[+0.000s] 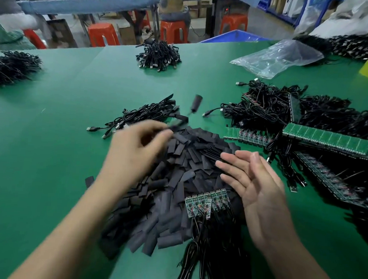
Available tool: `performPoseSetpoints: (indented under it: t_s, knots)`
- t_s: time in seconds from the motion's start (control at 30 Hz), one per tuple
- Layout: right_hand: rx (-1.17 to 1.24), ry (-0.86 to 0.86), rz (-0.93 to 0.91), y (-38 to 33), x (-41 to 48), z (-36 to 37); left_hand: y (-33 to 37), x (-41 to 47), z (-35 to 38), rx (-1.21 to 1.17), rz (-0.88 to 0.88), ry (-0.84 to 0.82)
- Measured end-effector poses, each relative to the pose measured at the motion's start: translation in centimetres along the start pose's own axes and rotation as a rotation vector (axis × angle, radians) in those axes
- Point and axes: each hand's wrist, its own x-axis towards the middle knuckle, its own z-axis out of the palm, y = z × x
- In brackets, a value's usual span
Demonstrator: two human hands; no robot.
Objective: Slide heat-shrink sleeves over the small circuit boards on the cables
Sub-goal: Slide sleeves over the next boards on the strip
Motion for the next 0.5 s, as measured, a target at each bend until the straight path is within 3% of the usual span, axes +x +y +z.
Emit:
performPoseSetpoints:
  t_s: [0.17, 0.3, 0.4, 0.5]
  knots:
    - [-0.003, 0.019, -0.008, 0.0, 0.3, -0.4, -4.3, 8.1, -1.2, 0.49, 0.005, 0.109]
    - [-0.035, 0.01, 0.006, 0.1, 0.5, -0.6, -6.8, 10.5, 0.7, 0.768, -0.009, -0.091]
    - [-0.069, -0.017, 0.02, 0.2, 0.5, -0.5, -8.0, 11.2, 1.9, 0.778, -0.08, -0.227]
    - [-0.08, -0.039, 0.035, 0.4, 0.4, -0.6, -8.5, 12.2, 2.0, 0.734, -0.071, -0.244]
